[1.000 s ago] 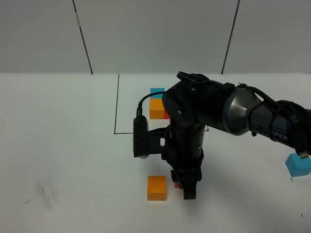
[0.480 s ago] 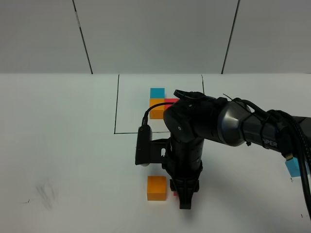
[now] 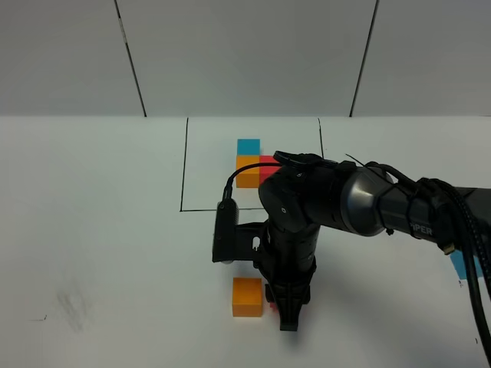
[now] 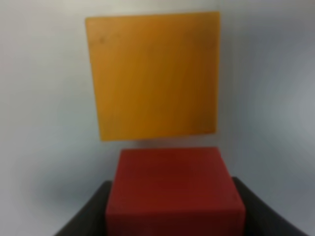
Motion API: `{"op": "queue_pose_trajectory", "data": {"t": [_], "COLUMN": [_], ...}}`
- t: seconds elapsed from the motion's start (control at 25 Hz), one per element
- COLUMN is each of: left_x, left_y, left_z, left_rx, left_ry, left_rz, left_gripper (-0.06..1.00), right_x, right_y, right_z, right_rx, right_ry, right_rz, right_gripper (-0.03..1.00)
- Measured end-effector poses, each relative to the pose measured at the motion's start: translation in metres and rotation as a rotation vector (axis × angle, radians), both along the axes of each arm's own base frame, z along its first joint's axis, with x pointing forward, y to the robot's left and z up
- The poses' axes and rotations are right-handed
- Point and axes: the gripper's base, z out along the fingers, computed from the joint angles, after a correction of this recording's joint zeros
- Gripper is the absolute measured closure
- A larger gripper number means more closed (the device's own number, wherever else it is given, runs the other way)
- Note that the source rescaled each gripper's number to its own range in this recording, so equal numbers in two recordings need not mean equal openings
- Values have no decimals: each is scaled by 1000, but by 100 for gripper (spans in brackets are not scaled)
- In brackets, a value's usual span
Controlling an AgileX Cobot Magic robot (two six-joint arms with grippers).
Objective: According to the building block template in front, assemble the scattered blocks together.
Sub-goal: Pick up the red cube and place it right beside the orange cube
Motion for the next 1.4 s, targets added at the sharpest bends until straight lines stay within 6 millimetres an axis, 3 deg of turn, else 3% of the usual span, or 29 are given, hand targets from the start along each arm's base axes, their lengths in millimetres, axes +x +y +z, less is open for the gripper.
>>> {"op": "queue_pose_trajectory", "data": {"t": [1.4], "left_x": [0], "left_y": [0], "left_z": [0], "left_rx": [0], "left_ry": [0], "left_rz": [0], "left_gripper": [29], "right_x": [2], "right_y": [6], "right_z": [-23], "right_rx": [19], "right_ry": [22], "right_rz": [38], "right_gripper": [97]}}
